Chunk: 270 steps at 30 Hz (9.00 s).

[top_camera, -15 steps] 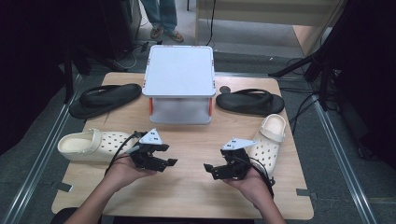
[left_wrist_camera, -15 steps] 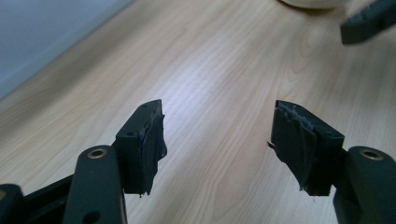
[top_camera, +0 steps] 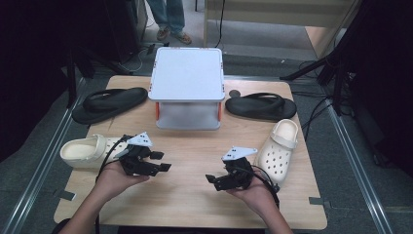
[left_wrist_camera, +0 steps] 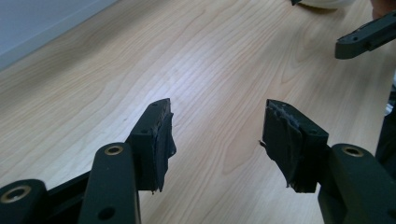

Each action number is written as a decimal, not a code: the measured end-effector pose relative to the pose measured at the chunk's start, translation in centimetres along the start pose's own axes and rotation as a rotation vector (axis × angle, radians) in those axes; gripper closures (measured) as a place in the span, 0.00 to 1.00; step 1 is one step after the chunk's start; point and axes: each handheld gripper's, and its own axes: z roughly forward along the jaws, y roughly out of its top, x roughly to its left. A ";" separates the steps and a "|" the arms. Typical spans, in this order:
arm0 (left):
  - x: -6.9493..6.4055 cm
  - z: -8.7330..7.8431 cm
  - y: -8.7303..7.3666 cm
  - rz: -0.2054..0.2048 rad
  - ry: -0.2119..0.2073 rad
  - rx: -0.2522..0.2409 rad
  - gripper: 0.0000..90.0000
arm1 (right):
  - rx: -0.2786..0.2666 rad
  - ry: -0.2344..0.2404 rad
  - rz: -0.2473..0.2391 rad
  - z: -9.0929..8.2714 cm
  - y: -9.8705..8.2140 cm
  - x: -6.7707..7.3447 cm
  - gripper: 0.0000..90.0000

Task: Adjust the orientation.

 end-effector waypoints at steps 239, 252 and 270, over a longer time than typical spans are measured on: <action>8.2 0.8 -0.3 -0.052 -0.007 0.133 1.00 | -0.016 0.039 0.046 4.2 0.5 2.2 1.00; 6.5 0.3 -1.4 -0.059 -0.033 0.130 1.00 | -0.007 0.060 0.056 4.9 1.2 1.7 1.00; 4.4 0.1 -2.6 -0.071 -0.077 0.138 1.00 | -0.009 0.069 0.089 5.7 2.0 0.7 1.00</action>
